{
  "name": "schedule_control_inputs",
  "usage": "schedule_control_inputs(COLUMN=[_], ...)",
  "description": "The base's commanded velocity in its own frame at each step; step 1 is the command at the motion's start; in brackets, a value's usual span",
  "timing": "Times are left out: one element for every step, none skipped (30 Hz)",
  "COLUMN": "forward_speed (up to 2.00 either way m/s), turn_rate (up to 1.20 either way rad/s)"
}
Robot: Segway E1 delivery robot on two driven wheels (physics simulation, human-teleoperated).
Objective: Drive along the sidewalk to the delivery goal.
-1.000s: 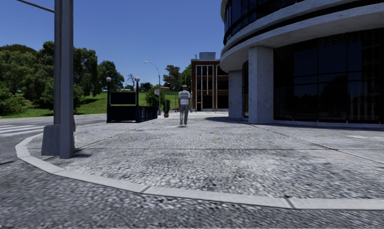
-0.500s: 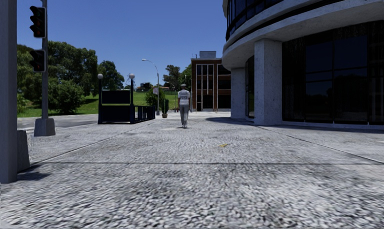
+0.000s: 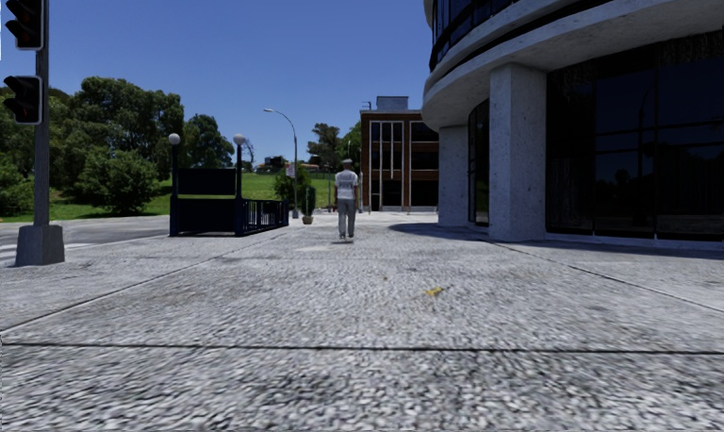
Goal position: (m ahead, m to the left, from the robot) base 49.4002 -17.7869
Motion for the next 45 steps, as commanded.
schedule_control_inputs(forward_speed=[1.36, 1.36, 1.36, 1.36, 1.36, 1.36, 1.36, 1.36, 1.36, 1.36, 1.36, 1.36, 1.36, 1.36, 1.36, 1.36, 1.36, 1.36, 1.36, 1.36, 1.36, 1.36, 1.36, 1.36, 1.36, 1.36, 1.36, 1.36, 1.48, 2.0, 2.0, 2.0, 2.0, 2.0, 2.0, 2.0, 2.0, 2.0, 2.0, 2.0, 2.0, 2.0, 2.0, 2.0, 2.0], turn_rate=[0.0, 0.0, 0.0, 0.0, 0.0, 0.0, 0.0, 0.0, 0.0, 0.0, 0.0, 0.0, 0.0, 0.0, 0.0, 0.0, 0.0, 0.0, 0.0, 0.0, 0.0, 0.0, 0.0, 0.0, 0.0, 0.0, 0.0, 0.0, 0.0, 0.0, 0.0, 0.0, 0.0, 0.0, 0.0, 0.0, 0.0, 0.0, 0.0, 0.0, 0.0, 0.0, -0.06, -0.2, -0.24])
